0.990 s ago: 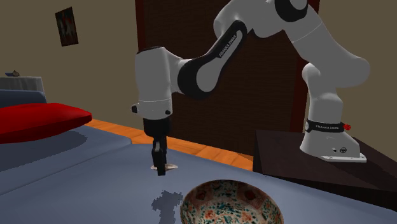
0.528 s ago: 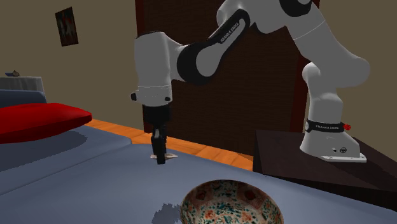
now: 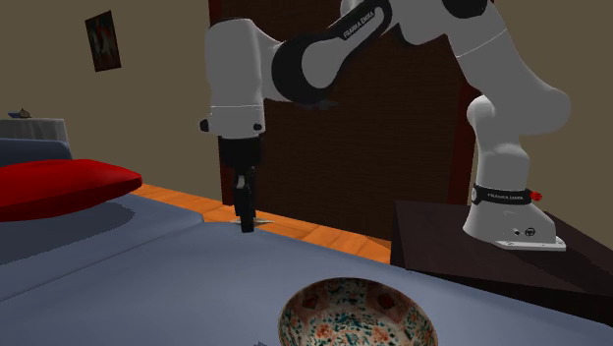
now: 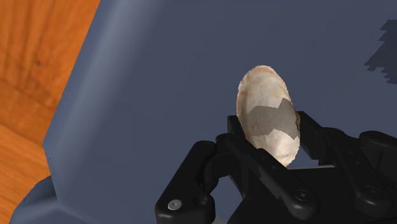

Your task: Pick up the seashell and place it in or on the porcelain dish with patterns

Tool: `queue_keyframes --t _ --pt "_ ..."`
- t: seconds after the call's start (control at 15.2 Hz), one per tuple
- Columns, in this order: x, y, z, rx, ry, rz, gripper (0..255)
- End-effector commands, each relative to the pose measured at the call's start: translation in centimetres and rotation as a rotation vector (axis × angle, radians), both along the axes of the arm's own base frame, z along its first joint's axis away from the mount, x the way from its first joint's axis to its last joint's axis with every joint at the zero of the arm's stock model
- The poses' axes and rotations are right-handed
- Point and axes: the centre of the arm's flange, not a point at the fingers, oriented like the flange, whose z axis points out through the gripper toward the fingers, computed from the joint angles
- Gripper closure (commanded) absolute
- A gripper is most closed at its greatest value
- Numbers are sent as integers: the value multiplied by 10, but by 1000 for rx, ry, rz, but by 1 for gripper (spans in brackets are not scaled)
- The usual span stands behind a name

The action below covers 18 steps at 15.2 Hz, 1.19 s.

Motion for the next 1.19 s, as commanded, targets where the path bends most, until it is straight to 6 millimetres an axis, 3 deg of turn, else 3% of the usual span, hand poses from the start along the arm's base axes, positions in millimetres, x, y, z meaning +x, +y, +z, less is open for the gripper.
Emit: queue_keyframes --t 0.0,0.13,1.12 --pt "1 0 10 0 0 0 255" --pt "1 0 20 0 0 0 255" --pt "-164 110 19 0 0 0 255"
